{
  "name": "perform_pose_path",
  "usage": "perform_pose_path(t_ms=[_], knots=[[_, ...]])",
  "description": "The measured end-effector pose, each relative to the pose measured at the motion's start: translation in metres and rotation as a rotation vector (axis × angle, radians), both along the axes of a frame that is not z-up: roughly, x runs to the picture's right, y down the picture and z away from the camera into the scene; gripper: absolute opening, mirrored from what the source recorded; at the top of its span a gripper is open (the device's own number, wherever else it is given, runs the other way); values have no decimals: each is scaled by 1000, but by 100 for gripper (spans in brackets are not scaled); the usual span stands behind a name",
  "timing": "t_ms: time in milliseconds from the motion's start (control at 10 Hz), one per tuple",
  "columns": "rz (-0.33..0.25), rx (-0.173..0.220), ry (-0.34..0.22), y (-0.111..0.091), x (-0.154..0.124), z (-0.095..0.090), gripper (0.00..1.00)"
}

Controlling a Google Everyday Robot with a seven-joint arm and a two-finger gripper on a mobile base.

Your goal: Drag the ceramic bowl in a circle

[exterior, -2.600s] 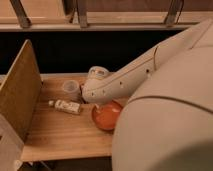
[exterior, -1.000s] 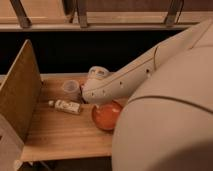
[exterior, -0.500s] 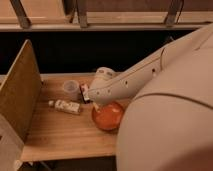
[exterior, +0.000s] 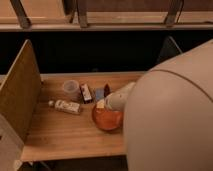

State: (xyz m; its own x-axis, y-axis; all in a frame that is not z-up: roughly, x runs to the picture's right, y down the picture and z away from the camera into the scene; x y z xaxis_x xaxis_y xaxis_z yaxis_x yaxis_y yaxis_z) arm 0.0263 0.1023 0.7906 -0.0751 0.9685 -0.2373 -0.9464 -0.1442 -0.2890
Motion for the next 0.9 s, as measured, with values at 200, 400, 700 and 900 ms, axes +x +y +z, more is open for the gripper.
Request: perform_pose_path(t_ms=[200,400,700,900], knots=[[255,-16,24,32,42,16,62],[407,-19,49,51,67,24,62],[434,1,50,52,69,20,62],[349,62,34,35,58,-3,62]])
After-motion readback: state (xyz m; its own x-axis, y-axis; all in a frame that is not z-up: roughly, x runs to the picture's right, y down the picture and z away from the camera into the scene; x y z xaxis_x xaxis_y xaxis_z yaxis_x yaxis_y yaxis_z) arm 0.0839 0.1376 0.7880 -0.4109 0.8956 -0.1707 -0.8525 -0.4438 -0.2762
